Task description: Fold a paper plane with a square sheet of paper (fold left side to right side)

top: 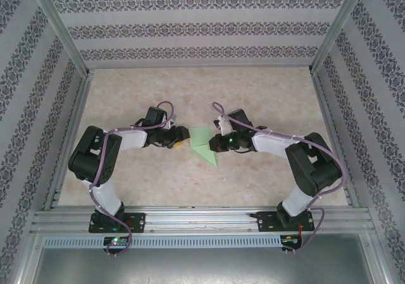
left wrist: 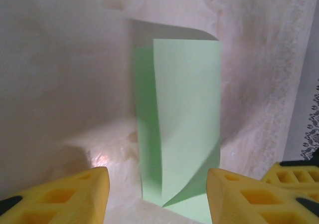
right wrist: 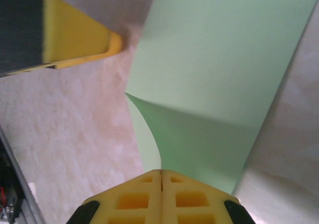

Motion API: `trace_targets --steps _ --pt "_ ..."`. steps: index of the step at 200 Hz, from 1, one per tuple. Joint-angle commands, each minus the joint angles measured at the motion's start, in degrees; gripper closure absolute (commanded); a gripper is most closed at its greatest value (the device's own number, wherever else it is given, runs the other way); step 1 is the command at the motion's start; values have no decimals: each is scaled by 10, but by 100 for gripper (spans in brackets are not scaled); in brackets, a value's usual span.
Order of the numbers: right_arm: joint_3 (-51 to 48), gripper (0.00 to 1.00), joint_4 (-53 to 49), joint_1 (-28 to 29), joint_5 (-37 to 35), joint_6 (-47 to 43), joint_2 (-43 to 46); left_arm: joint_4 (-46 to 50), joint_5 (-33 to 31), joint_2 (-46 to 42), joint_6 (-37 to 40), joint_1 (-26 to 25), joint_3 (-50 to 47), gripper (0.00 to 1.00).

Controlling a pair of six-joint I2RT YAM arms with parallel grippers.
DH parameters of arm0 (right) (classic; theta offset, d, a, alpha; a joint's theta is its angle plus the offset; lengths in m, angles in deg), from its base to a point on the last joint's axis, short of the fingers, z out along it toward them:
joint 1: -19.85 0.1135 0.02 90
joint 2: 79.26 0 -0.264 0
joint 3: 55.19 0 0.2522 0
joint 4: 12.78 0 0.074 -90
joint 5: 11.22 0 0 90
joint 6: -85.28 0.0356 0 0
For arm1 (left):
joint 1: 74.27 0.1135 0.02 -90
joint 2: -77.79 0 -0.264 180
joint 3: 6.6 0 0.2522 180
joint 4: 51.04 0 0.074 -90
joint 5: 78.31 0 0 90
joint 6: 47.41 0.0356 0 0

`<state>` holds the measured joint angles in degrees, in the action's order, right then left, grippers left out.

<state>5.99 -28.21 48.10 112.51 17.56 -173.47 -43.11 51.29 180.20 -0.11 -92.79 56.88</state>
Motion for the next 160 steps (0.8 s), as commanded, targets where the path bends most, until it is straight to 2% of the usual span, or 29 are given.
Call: trace_targets --steps 1,45,114,131,160 --pt "-18 100 36 -8 18 11 18 -31 29 22 -10 7 21 46" --pt "-23 100 47 -11 24 16 23 -46 47 54 -15 6 45 49" --pt "-33 100 60 -13 27 25 19 -52 58 95 -15 2 78 72" --pt "-35 100 59 -14 22 25 21 -53 56 93 -15 3 76 81" --pt "-37 81 38 -18 -8 23 38 -56 46 76 -19 1 65 100"
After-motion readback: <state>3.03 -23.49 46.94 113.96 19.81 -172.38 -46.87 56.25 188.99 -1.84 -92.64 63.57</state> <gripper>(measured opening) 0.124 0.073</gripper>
